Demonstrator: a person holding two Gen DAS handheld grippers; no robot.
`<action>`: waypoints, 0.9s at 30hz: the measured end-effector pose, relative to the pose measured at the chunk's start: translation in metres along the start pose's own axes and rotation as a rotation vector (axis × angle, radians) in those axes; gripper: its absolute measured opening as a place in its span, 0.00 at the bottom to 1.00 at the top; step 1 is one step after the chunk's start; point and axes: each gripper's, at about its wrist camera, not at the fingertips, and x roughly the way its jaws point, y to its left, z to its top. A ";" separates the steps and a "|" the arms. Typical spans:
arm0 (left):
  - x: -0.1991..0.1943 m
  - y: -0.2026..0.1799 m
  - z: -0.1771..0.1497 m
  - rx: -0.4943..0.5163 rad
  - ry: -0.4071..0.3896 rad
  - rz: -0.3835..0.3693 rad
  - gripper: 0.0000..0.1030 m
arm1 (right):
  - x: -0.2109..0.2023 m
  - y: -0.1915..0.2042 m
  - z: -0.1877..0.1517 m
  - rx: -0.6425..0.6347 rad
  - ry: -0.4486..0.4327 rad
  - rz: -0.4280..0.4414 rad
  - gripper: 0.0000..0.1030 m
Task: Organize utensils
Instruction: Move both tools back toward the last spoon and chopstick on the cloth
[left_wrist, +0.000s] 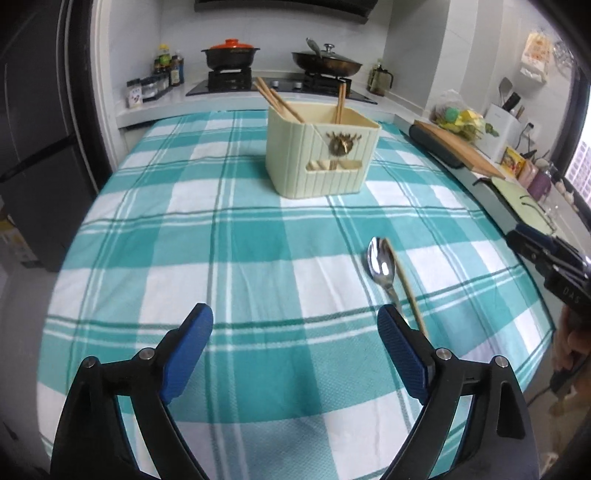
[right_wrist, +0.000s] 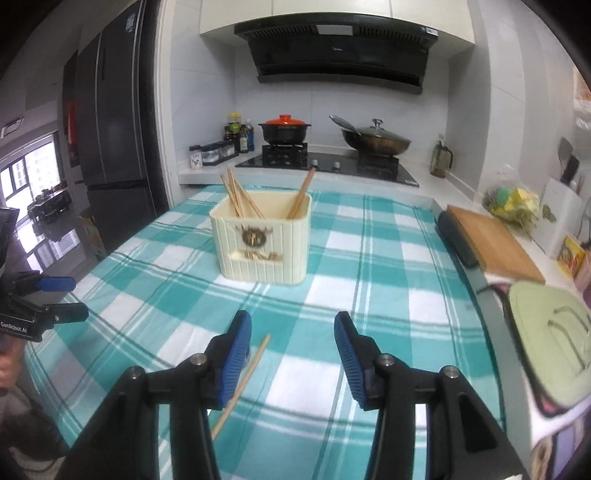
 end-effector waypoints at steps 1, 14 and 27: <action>0.009 -0.006 -0.009 -0.001 0.002 0.019 0.89 | 0.002 0.002 -0.020 0.019 0.005 -0.020 0.46; 0.042 -0.023 -0.042 -0.060 0.059 0.080 0.89 | 0.011 0.005 -0.112 0.159 0.068 -0.092 0.46; 0.048 -0.009 -0.053 -0.096 0.066 0.119 0.89 | 0.030 0.022 -0.122 0.160 0.134 -0.060 0.46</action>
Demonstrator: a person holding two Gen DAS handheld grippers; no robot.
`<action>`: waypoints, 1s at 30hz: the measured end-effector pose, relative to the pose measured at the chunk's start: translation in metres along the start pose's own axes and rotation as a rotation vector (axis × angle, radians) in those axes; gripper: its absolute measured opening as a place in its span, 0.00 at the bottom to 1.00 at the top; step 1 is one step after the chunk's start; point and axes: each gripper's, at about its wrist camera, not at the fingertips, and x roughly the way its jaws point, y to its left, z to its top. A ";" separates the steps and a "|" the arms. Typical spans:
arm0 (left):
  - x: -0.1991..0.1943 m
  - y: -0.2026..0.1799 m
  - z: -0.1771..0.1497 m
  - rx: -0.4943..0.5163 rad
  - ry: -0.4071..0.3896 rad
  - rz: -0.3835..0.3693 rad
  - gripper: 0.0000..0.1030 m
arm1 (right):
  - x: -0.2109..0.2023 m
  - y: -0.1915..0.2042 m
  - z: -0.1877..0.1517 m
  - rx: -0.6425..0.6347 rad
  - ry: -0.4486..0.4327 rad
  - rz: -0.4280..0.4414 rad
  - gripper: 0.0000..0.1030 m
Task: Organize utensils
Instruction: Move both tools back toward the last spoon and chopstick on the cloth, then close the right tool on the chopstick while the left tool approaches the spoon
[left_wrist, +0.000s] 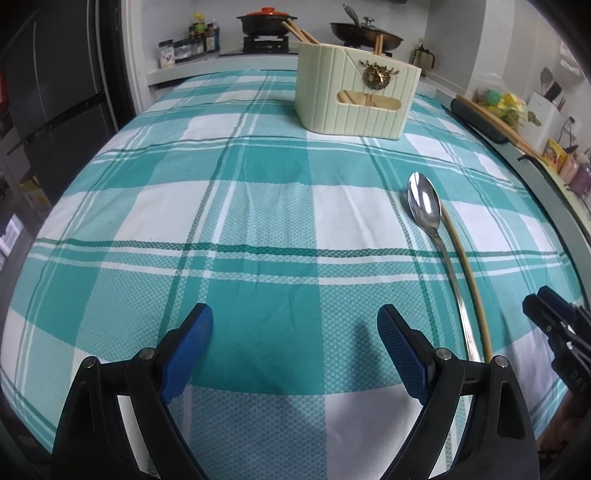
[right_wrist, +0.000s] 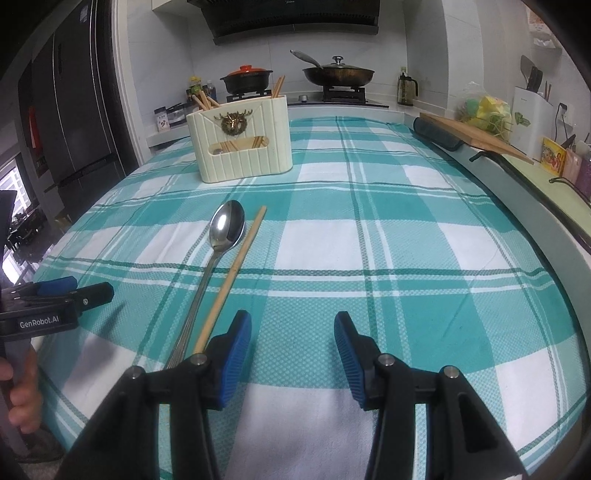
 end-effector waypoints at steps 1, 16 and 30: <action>0.000 0.001 0.000 -0.004 -0.002 0.000 0.89 | 0.001 0.000 -0.001 0.006 0.005 0.000 0.46; -0.009 0.004 -0.001 -0.010 -0.027 0.014 0.89 | 0.049 0.049 0.038 -0.097 0.109 0.076 0.23; -0.011 -0.047 0.023 0.118 -0.041 -0.082 0.89 | 0.055 0.021 0.028 -0.047 0.135 0.005 0.07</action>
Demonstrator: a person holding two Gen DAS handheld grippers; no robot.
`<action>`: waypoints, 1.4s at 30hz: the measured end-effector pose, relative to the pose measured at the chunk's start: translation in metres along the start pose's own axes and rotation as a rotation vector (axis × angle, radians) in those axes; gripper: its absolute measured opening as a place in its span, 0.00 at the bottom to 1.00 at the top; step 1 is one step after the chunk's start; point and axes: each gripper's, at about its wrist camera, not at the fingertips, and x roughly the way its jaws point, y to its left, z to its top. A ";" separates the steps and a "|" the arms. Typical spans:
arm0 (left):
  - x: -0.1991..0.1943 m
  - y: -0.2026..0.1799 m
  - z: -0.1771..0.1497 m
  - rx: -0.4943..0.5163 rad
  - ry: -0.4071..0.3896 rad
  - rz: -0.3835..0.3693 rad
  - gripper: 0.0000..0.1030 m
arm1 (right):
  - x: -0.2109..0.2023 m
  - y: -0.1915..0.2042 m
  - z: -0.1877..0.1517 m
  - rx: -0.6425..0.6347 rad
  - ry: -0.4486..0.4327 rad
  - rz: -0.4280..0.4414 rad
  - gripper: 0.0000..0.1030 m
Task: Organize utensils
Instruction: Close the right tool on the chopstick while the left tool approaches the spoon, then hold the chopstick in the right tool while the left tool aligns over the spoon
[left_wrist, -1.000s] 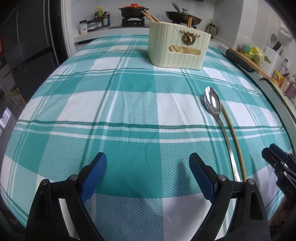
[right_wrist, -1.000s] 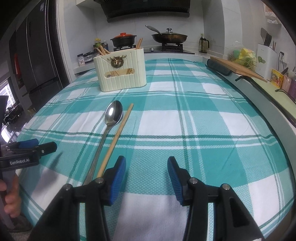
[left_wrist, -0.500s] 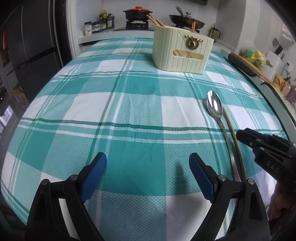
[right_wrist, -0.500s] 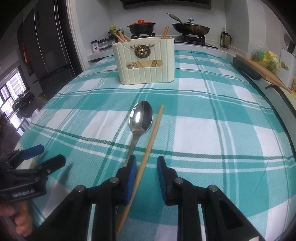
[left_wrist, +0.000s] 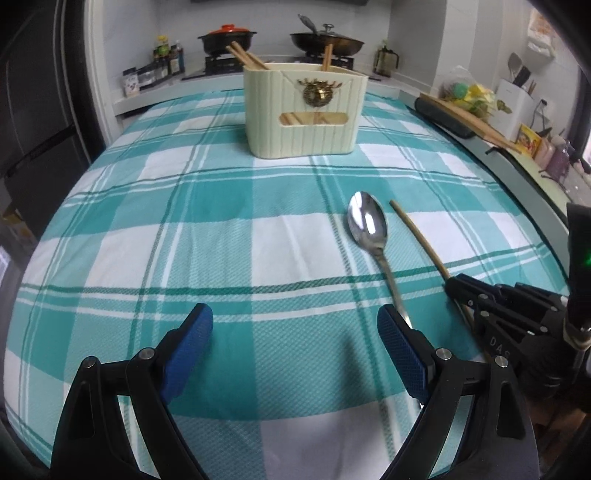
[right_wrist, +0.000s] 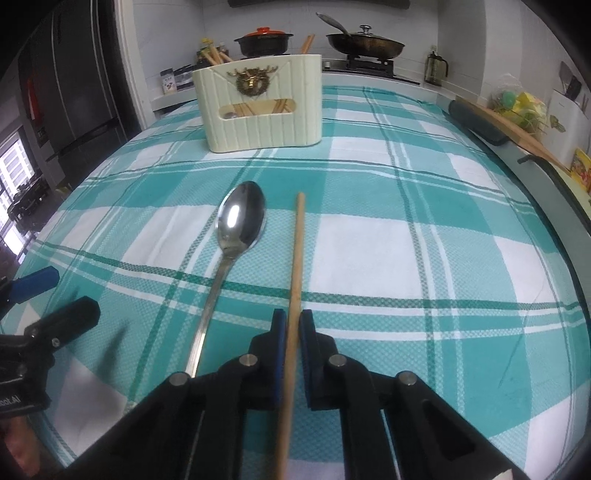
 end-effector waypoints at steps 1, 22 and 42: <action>0.002 -0.007 0.005 0.013 0.004 -0.013 0.89 | -0.002 -0.005 -0.002 0.013 -0.003 -0.016 0.07; 0.054 -0.034 0.010 0.097 0.042 0.107 0.06 | -0.021 -0.037 -0.029 0.023 -0.050 -0.138 0.07; 0.022 0.074 -0.018 -0.039 0.062 0.027 0.68 | -0.028 -0.046 -0.036 0.070 -0.069 -0.078 0.11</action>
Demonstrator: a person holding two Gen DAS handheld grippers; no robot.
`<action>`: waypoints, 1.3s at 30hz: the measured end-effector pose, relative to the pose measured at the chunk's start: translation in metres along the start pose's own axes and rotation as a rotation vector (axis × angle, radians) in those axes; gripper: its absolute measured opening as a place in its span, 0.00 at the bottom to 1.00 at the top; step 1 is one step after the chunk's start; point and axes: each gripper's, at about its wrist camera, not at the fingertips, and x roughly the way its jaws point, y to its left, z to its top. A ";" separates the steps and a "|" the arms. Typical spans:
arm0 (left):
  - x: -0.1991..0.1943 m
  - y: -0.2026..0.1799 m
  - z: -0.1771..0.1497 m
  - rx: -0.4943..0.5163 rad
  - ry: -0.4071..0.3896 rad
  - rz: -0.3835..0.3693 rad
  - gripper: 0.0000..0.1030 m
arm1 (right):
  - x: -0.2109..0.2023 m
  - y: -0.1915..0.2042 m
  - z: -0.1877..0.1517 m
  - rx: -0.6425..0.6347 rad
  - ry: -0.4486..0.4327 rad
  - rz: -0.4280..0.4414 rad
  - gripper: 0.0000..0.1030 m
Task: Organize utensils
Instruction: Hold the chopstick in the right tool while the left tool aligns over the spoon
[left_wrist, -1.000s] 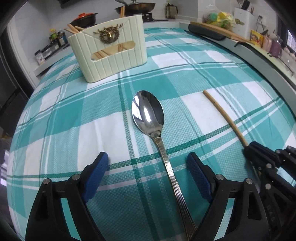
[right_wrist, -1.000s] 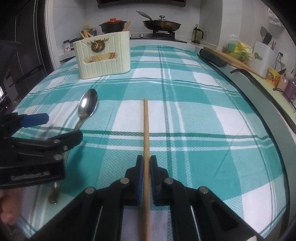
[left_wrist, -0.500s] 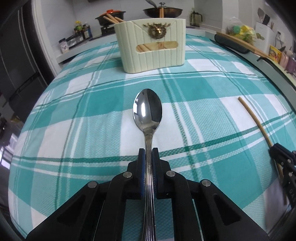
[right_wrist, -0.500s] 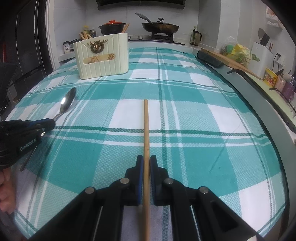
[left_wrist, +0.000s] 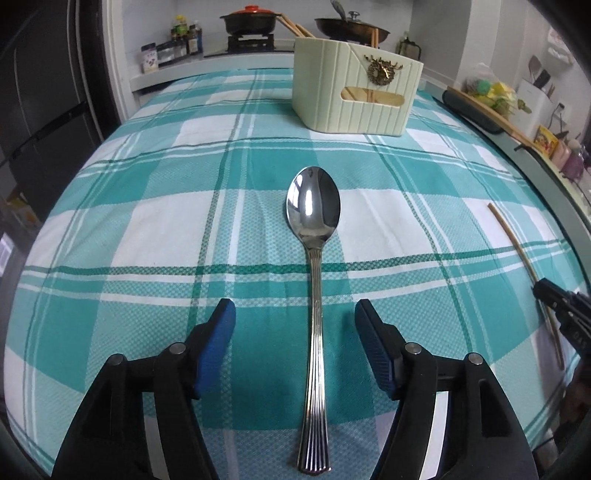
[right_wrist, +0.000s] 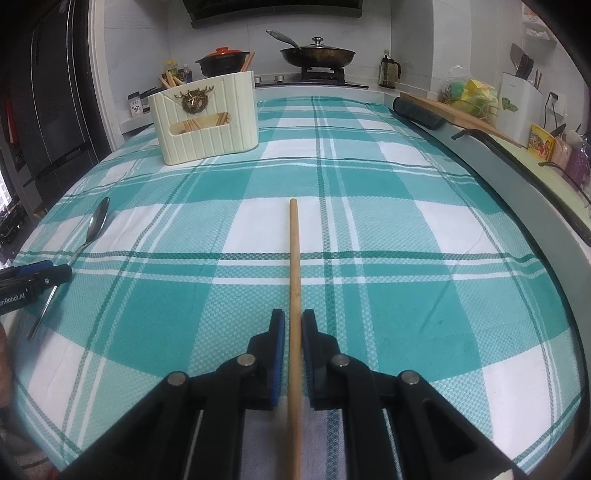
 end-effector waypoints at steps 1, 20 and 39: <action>0.002 0.000 0.000 0.007 0.007 0.000 0.70 | 0.000 0.000 0.000 -0.001 0.000 0.004 0.13; 0.014 -0.004 0.000 0.044 0.050 0.052 1.00 | 0.002 0.007 -0.001 -0.052 0.002 0.005 0.41; 0.014 -0.004 0.000 0.044 0.051 0.044 1.00 | 0.003 0.007 0.000 -0.058 0.005 0.006 0.42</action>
